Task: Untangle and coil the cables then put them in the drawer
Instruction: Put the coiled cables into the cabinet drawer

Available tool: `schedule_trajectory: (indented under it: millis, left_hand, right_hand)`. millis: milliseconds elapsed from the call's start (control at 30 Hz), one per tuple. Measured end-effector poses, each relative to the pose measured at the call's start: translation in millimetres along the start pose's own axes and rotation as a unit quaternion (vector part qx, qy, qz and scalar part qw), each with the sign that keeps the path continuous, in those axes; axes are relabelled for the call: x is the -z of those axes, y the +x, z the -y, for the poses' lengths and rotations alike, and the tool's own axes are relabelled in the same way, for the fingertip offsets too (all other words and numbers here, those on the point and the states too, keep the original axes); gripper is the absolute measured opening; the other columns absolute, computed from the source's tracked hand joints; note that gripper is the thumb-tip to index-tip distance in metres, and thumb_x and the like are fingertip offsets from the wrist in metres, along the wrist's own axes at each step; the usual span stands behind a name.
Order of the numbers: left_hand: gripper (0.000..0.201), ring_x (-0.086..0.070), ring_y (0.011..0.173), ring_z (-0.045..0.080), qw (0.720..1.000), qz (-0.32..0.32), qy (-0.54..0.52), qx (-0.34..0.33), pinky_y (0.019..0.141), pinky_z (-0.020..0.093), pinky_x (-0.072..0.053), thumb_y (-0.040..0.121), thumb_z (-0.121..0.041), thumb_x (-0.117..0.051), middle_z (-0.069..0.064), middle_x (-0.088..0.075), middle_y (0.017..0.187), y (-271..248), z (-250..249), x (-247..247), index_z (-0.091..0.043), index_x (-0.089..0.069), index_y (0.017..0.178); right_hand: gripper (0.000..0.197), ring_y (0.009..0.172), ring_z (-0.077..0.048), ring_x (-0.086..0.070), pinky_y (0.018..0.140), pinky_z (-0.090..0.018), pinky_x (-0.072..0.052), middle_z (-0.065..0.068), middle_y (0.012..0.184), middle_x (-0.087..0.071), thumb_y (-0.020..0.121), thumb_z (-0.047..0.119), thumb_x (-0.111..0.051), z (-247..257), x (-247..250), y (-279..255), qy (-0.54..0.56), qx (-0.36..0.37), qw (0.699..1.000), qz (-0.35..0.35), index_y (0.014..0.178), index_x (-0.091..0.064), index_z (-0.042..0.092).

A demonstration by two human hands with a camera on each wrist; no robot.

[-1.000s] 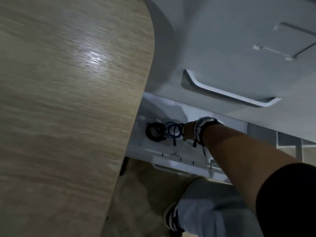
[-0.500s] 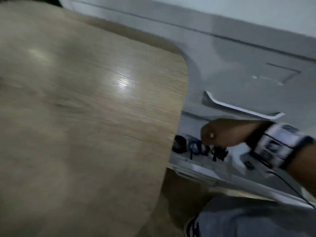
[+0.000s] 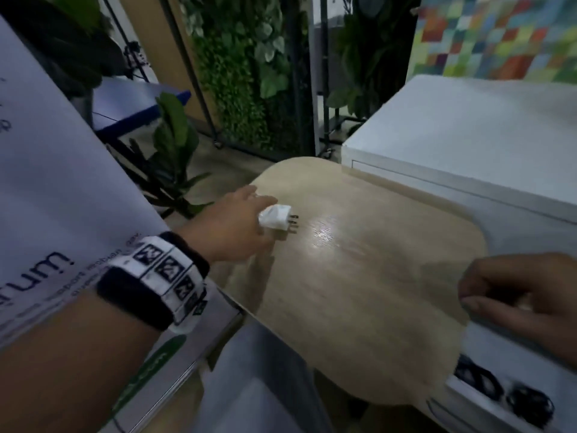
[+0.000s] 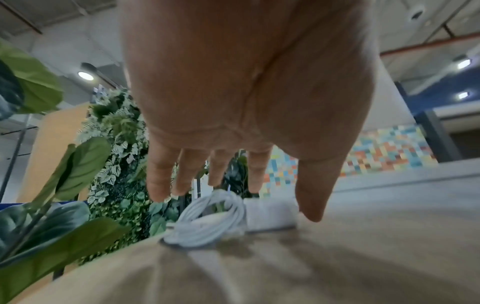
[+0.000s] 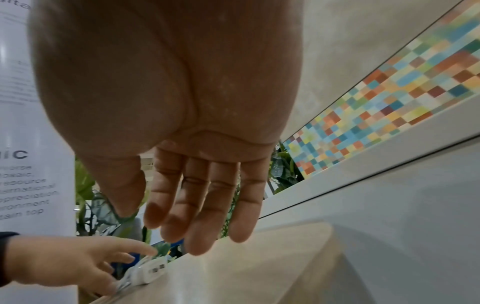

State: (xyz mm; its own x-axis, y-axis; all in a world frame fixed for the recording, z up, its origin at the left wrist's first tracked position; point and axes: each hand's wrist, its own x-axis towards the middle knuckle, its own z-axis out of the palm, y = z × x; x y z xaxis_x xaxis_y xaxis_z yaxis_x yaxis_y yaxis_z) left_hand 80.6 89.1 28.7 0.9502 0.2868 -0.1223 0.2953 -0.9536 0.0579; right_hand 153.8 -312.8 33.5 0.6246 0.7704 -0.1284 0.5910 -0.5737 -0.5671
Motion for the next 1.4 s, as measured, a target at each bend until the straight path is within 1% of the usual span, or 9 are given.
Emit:
schedule_trajectory:
  millis: [133, 300, 467, 567, 700, 900, 1067, 1267, 1400]
  left_hand:
    - [0.065, -0.052, 0.132, 0.031, 0.999, 0.004, -0.044, 0.021, 0.102, 0.047, -0.052, 0.077, -0.056, -0.063, 0.005, -0.045, 0.147, 7, 9, -11, -0.049, -0.046, 0.139]
    - [0.041, -0.062, 0.101, 0.038, 0.998, -0.044, -0.025, 0.043, 0.075, 0.040, -0.049, 0.087, -0.021, -0.065, 0.011, -0.061, 0.114, 4, 6, -10, -0.028, -0.051, 0.126]
    - [0.039, -0.064, 0.090, 0.030, 0.983, -0.104, -0.147, 0.016, 0.064, 0.034, -0.040, 0.095, -0.027, -0.069, 0.001, -0.069, 0.099, -30, -12, -5, -0.026, -0.047, 0.127]
    - [0.038, -0.064, 0.080, 0.011, 0.943, -0.138, -0.299, -0.057, 0.065, 0.026, -0.046, 0.091, -0.029, -0.078, -0.008, -0.067, 0.087, -63, -48, 9, -0.037, -0.057, 0.122]
    - [0.039, -0.069, 0.097, 0.002, 0.876, -0.112, -0.448, -0.138, 0.086, 0.026, -0.056, 0.093, -0.022, -0.075, -0.016, -0.072, 0.109, -94, -106, 16, -0.035, -0.062, 0.127]
    - [0.055, -0.066, 0.114, 0.016, 0.787, 0.024, -0.589, -0.182, 0.095, 0.041, -0.058, 0.093, -0.023, -0.056, -0.006, -0.067, 0.125, -102, -178, 2, -0.046, -0.045, 0.142]
    - [0.086, -0.072, 0.096, 0.010, 0.836, 0.058, -0.511, -0.194, 0.090, 0.036, -0.057, 0.101, -0.022, -0.061, -0.026, -0.067, 0.104, -101, -210, -8, -0.057, -0.005, 0.155]
    - [0.049, -0.057, 0.122, 0.005, 0.953, 0.027, -0.237, -0.185, 0.101, 0.029, -0.046, 0.087, -0.055, -0.064, -0.024, -0.048, 0.134, -82, -183, -25, -0.057, -0.051, 0.134]
    - [0.088, -0.040, 0.143, 0.020, 0.977, 0.124, -0.044, -0.165, 0.109, 0.040, -0.045, 0.069, -0.091, -0.053, -0.016, -0.027, 0.158, -72, -166, -40, -0.064, -0.028, 0.149]
  right_hand:
    - [0.015, 0.079, 0.000, -0.067, 0.064, -0.024, -0.054, 0.026, 0.087, -0.070, 0.086, 0.060, -0.057, 37, -8, 26, -0.031, 0.071, 0.997, 0.010, 0.095, -0.065, 0.051]
    - [0.012, 0.080, -0.002, -0.065, 0.064, -0.020, -0.050, 0.025, 0.088, -0.067, 0.096, 0.044, -0.063, 64, -23, 38, -0.018, 0.070, 0.997, 0.041, 0.086, -0.067, 0.039]
    - [0.008, 0.086, 0.002, -0.064, 0.071, -0.019, -0.052, 0.027, 0.099, -0.066, 0.093, 0.045, -0.066, 78, -32, 45, -0.026, 0.072, 0.997, -0.009, 0.101, -0.066, 0.044]
    - [0.053, 0.091, 0.002, -0.065, 0.079, -0.025, -0.056, 0.027, 0.119, -0.058, 0.085, 0.042, -0.078, 78, -33, 50, 0.020, 0.073, 0.993, -0.087, 0.130, -0.051, 0.051]
    - [0.097, 0.096, -0.005, -0.071, 0.079, -0.030, -0.060, 0.026, 0.129, -0.057, 0.073, 0.037, -0.090, 78, -32, 43, 0.168, 0.076, 0.976, -0.112, 0.145, -0.028, 0.057]
    - [0.076, 0.090, -0.013, -0.074, 0.066, -0.034, -0.061, 0.006, 0.109, -0.071, 0.080, -0.006, -0.079, 51, -22, 17, 0.273, 0.074, 0.948, -0.149, 0.141, -0.046, 0.025]
    - [0.047, 0.076, -0.017, -0.073, 0.062, -0.042, -0.062, 0.003, 0.096, -0.073, 0.084, -0.001, -0.077, 19, -14, -12, 0.250, 0.027, 0.956, -0.150, 0.118, -0.060, 0.025]
    - [0.031, 0.069, -0.018, -0.071, 0.057, -0.036, -0.060, 0.010, 0.090, -0.072, 0.086, 0.023, -0.081, -51, -4, -48, 0.176, -0.092, 0.973, -0.115, 0.107, -0.062, 0.035]
    - [0.034, 0.064, -0.015, -0.070, 0.053, -0.034, -0.061, 0.005, 0.094, -0.072, 0.083, 0.021, -0.081, -113, -10, -55, 0.081, -0.182, 0.978, -0.059, 0.108, -0.061, 0.033]
